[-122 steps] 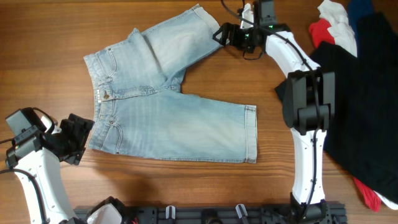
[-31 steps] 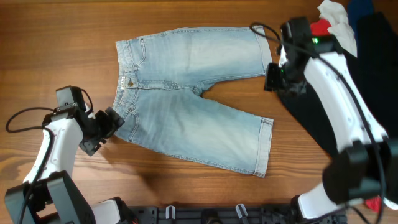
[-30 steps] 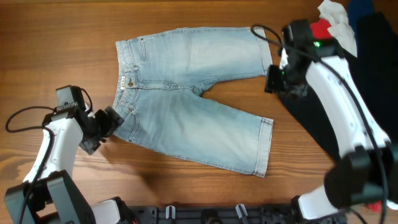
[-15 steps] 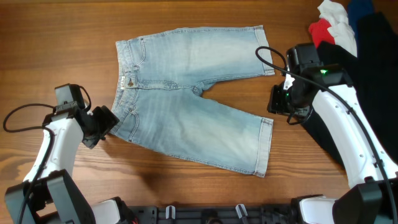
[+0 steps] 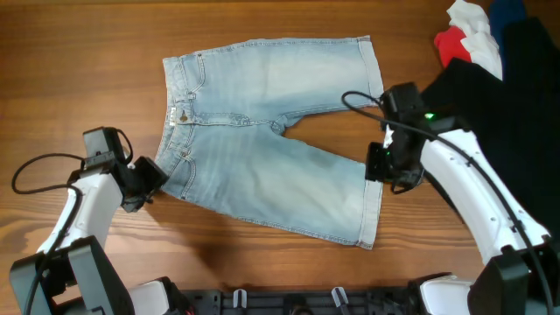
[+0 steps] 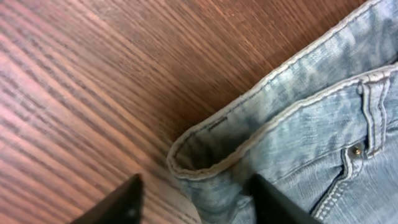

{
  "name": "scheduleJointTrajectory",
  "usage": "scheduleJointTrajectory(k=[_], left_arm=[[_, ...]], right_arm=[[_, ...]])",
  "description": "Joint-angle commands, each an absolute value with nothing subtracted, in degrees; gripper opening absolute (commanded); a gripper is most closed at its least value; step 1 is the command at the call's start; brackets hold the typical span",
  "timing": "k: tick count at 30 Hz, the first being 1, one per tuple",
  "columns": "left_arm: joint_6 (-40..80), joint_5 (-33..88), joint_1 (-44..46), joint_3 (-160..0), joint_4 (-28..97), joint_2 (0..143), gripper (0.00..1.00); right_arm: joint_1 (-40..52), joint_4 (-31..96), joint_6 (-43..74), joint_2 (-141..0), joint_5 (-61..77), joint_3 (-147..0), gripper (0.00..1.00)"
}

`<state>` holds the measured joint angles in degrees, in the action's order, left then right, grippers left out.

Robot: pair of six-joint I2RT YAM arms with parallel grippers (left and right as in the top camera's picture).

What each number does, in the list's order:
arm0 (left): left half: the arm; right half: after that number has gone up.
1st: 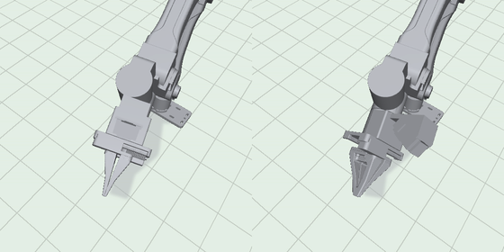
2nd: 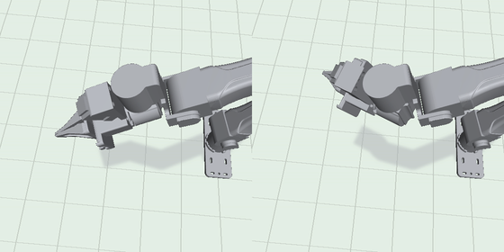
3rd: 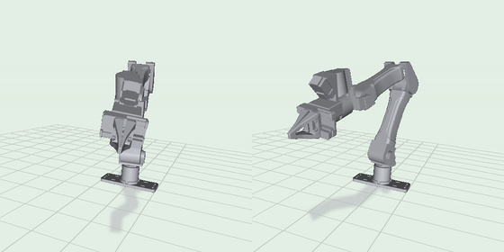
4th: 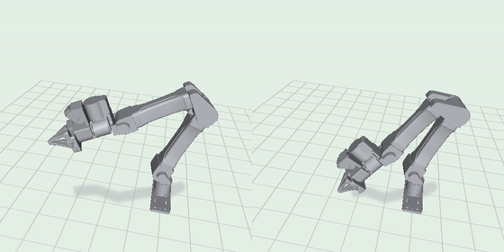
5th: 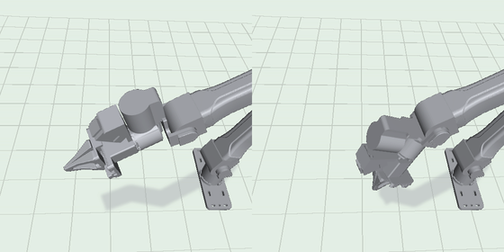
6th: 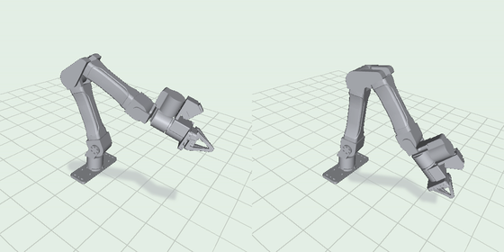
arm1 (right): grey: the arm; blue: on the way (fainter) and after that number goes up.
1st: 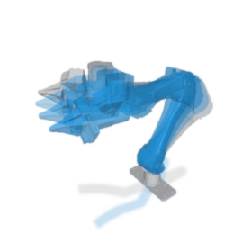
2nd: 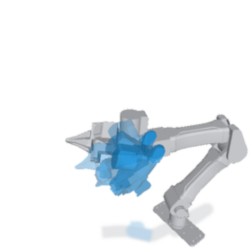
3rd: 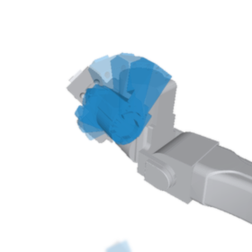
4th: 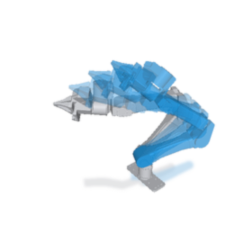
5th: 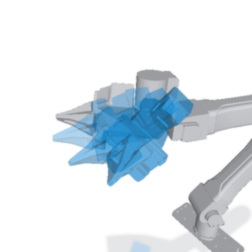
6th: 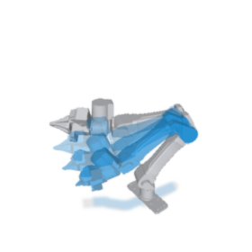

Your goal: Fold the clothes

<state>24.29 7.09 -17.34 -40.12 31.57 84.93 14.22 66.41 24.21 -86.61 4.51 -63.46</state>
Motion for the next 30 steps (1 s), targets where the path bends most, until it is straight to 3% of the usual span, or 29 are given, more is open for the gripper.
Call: scheduleJointTrajectory(k=[1,2,3,17,30], left_arm=[[24.01,6.59,-17.08,-38.79,30.98,85.30,0.26],[24.01,6.59,-17.08,-38.79,31.00,85.30,0.09],[24.01,6.61,-17.08,-38.79,31.00,85.30,0.04],[25.78,8.47,-17.10,-38.81,42.35,80.49,0.04],[25.96,8.64,-17.10,-38.79,48.86,75.42,0.04]], right_arm=[[16.49,66.28,29.15,-85.49,5.08,-61.73,0.48],[16.91,66.37,30.17,-85.49,5.26,-61.41,0.48],[17.15,66.52,30.68,-85.49,5.26,-61.21,0.48],[18.15,67.48,34.72,-84.03,16.91,-50.94,0.48],[18.15,66.96,50.04,-64.55,19.00,-38.89,0.48]])
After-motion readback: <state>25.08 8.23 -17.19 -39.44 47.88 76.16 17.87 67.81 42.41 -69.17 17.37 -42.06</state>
